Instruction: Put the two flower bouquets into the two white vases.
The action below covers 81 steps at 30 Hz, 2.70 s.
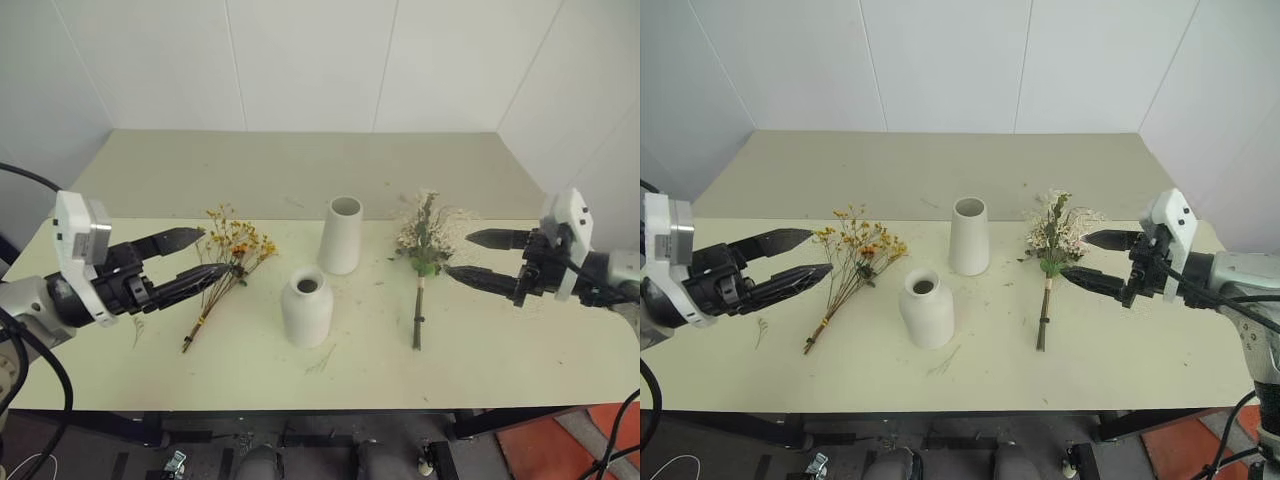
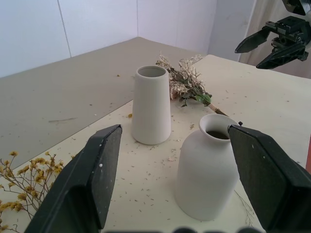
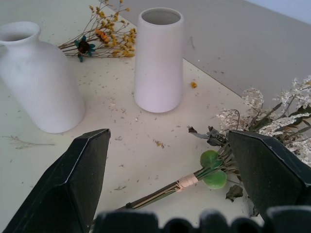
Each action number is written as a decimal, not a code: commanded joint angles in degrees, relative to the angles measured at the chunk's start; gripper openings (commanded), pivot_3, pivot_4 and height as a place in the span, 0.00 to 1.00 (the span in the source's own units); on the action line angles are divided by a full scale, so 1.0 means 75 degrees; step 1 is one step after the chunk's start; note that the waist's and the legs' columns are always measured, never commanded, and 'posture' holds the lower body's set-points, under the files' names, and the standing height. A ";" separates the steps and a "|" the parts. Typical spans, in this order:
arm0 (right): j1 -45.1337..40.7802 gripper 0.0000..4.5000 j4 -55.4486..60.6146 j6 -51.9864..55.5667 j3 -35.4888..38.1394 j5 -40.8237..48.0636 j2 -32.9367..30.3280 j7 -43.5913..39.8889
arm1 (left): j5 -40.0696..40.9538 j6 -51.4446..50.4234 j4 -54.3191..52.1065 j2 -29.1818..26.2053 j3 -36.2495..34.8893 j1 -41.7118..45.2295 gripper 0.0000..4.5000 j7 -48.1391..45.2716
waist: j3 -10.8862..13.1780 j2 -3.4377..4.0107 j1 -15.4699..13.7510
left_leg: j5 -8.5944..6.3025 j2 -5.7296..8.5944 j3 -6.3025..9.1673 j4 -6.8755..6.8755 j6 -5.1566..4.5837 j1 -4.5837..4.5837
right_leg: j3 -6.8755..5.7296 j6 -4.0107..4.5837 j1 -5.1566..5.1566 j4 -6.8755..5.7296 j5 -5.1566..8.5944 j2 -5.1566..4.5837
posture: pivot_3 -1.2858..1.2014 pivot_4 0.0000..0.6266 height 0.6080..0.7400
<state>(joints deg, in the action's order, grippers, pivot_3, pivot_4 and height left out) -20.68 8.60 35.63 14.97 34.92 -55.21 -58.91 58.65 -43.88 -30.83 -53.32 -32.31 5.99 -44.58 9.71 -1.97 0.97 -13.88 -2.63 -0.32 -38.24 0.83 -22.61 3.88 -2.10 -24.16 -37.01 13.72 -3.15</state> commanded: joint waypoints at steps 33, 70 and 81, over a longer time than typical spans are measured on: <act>-0.3593 1.00 -0.0373 0.5844 -0.2592 -0.0119 0.0085 0.1975 | -0.1172 0.1326 0.1474 0.0089 0.1800 0.2509 0.84 -0.1642 | 0.0000 0.0000 0.0039 | 0.0000 0.0000 0.0001 -0.0001 0.0000 -0.0003 | 0.0001 0.0002 -0.0003 0.0001 -0.0002 0.0003 | 0.52 0.24 1.00; -0.6708 0.05 -0.7130 0.6033 -0.3895 -0.3330 0.2877 0.3080 | -0.1684 0.1557 0.1880 0.0445 0.2302 0.2825 0.84 -0.2300 | 0.0000 0.0001 0.0226 | 0.0001 0.0004 0.0013 -0.0008 -0.0001 -0.0060 | -0.0012 -0.0005 -0.0045 -0.0003 -0.0009 -0.0002 | 0.52 0.24 1.00; -0.5363 0.05 -0.2284 0.3934 -0.0259 -0.2437 0.2803 0.4062 | -0.1592 0.1073 0.1825 0.0173 0.1832 0.2399 0.84 -0.2089 | 0.0002 0.0004 0.0231 | 0.0001 0.0001 0.0018 -0.0001 -0.0001 -0.0070 | -0.0017 -0.0006 -0.0056 0.0001 -0.0008 0.0000 | 0.52 0.24 1.00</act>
<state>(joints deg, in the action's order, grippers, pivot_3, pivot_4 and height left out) -61.15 -14.95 70.23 10.21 14.79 -35.04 -29.02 45.93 -35.55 -15.50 -51.17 -15.99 23.91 -61.00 9.72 -1.94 2.71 -13.87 -2.63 -0.18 -38.25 0.82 -23.13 3.76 -2.15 -24.58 -37.03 13.66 -3.15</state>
